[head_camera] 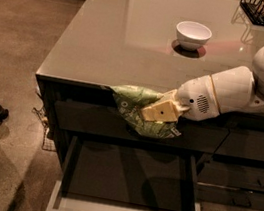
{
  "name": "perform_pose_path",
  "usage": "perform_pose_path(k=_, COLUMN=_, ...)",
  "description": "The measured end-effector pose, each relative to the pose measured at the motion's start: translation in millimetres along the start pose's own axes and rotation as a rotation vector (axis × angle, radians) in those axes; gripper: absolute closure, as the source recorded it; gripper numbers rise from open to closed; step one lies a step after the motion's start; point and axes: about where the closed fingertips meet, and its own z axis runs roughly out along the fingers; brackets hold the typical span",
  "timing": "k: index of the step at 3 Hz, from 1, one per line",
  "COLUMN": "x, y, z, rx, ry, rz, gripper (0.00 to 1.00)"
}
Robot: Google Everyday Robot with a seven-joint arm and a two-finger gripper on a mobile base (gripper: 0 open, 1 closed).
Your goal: Place green jalapeno chip bag into middle drawer
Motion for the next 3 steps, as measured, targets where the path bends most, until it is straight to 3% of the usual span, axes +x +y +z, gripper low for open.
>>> perform_pose_path(k=1, x=0.0, y=0.0, z=0.0, rx=0.000, ry=0.000, rz=0.000, gripper=1.00)
perform_pose_path(k=3, x=49.4, y=-21.5, z=35.7, rx=-0.096, ry=0.037, rz=0.065, gripper=1.00)
